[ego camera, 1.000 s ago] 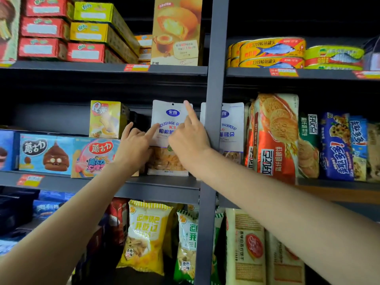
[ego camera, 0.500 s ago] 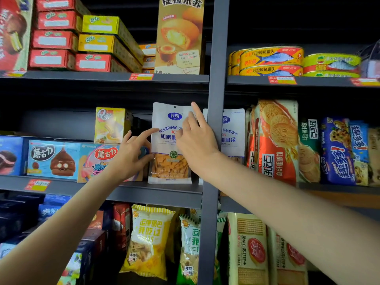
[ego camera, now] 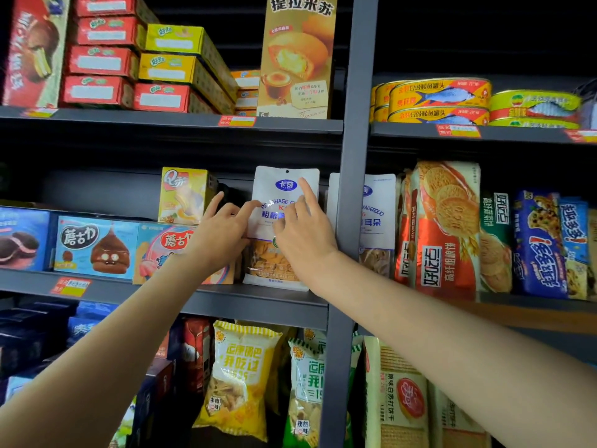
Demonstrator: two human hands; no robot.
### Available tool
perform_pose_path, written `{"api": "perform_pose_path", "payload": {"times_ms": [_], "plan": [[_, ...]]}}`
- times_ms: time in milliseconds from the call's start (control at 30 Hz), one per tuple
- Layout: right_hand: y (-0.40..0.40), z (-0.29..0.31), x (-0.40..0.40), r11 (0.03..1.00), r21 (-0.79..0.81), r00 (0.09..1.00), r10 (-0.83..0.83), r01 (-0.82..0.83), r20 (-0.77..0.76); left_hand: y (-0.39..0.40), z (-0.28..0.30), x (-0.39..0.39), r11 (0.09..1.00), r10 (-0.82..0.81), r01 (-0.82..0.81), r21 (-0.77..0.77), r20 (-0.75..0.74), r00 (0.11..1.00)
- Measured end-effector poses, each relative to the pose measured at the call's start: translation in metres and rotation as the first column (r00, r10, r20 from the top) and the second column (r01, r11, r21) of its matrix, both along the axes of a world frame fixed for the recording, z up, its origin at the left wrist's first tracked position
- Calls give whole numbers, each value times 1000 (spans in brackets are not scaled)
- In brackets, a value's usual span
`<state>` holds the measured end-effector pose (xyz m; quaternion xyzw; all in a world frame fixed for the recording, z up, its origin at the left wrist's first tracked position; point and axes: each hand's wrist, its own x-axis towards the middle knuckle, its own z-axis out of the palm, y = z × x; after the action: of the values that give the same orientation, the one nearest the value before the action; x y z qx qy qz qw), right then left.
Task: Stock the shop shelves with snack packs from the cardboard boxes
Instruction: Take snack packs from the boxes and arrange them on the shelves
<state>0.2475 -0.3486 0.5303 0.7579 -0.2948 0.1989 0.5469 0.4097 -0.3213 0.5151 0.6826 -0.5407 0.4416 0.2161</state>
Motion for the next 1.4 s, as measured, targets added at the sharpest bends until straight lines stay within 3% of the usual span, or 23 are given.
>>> {"api": "perform_pose_path", "payload": {"times_ms": [500,633,800,867,933,1033,1100,1233,1400], "plan": [[-2,-5,-15,997,-2,997,76,-76,-29,8,-7,-8,998,17,-16,-59,6,1000],[-1,-3,-24,980,-29,981,195,-195,-8,10,-14,-14,994,1,-2,-110,-9,1000],[-16,22,-71,808,-314,808,565,-499,169,15,-15,-48,889,-191,165,-426,-17,981],[-29,33,-101,827,-291,772,557,-481,306,17,-12,-71,835,-288,242,-494,-18,957],[-44,37,-128,874,-149,756,478,-463,447,19,-7,-96,805,-335,301,-512,27,942],[-70,23,-152,897,74,782,336,-435,524,19,4,-135,788,-387,418,-452,165,907],[-85,8,-155,880,154,780,303,-450,548,11,7,-156,837,-357,426,-344,247,901],[-106,-13,-157,862,199,809,326,-467,488,-23,-8,-182,991,-61,105,-84,418,907],[-119,-16,-161,846,230,845,380,-482,376,-36,-16,-204,981,128,-176,82,409,904]]}}
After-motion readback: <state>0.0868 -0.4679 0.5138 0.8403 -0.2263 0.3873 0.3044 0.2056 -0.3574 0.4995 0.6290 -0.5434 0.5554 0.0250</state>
